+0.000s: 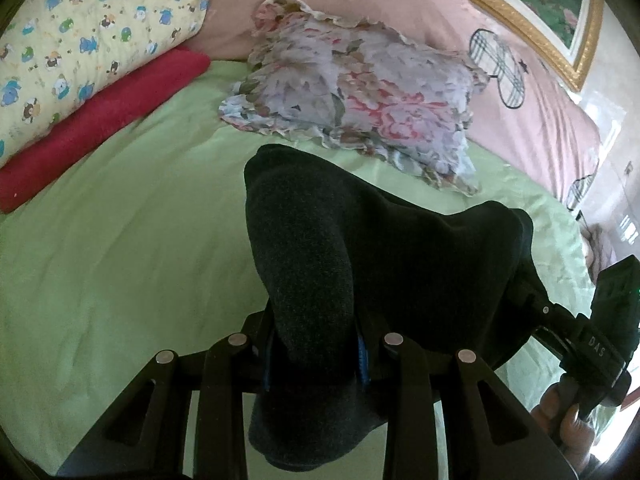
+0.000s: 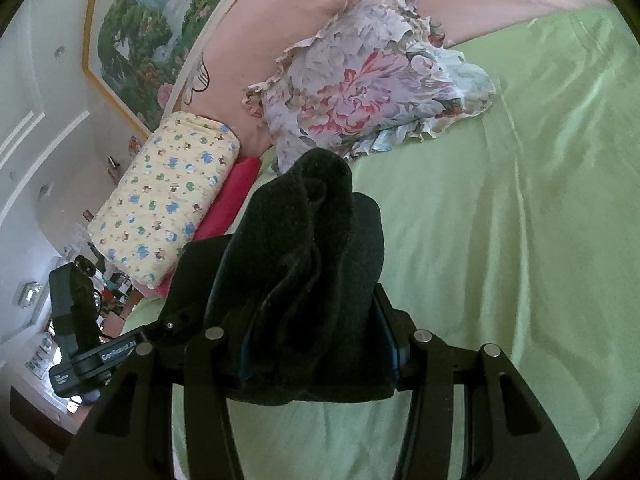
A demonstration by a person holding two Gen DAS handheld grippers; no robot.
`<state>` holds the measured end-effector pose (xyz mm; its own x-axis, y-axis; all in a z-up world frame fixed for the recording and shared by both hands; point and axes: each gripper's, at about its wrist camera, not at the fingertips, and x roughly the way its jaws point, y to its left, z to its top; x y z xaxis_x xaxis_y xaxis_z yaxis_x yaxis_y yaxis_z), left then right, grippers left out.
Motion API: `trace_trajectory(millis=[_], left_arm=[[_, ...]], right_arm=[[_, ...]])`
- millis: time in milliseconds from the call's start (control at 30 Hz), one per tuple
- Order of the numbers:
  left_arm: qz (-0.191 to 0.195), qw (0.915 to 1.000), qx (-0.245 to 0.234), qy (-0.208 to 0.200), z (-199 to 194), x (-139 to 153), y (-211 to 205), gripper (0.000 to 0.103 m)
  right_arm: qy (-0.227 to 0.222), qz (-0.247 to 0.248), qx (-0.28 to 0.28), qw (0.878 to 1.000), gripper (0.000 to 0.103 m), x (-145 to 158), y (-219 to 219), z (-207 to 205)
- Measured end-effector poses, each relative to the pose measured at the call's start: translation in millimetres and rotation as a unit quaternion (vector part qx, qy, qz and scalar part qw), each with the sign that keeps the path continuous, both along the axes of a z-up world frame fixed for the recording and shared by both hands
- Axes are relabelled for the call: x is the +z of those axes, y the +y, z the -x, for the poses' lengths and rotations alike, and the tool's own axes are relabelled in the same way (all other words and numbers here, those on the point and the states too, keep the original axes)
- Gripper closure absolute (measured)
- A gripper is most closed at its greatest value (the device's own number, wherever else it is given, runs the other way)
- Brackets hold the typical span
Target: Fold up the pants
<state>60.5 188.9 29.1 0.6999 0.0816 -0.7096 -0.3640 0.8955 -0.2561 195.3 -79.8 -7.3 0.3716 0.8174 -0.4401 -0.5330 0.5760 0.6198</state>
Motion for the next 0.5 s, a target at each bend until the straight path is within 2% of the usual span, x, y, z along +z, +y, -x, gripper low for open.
trace_trajectory(millis=[333,500], left_arm=[[0.019,0.9997,0.018,-0.002,-22.9,-17.0,26.8,0.073],[0.016,0.9997,0.018,0.002,-28.4,-24.9,29.8,0.071]], right_arm=[[-0.004,0.007,0.006,1.0,0.052,-10.7,27.6,-27.9],[-0.009,0.013,0.01,1.0,0.052,-16.6,36.2,-34.9]])
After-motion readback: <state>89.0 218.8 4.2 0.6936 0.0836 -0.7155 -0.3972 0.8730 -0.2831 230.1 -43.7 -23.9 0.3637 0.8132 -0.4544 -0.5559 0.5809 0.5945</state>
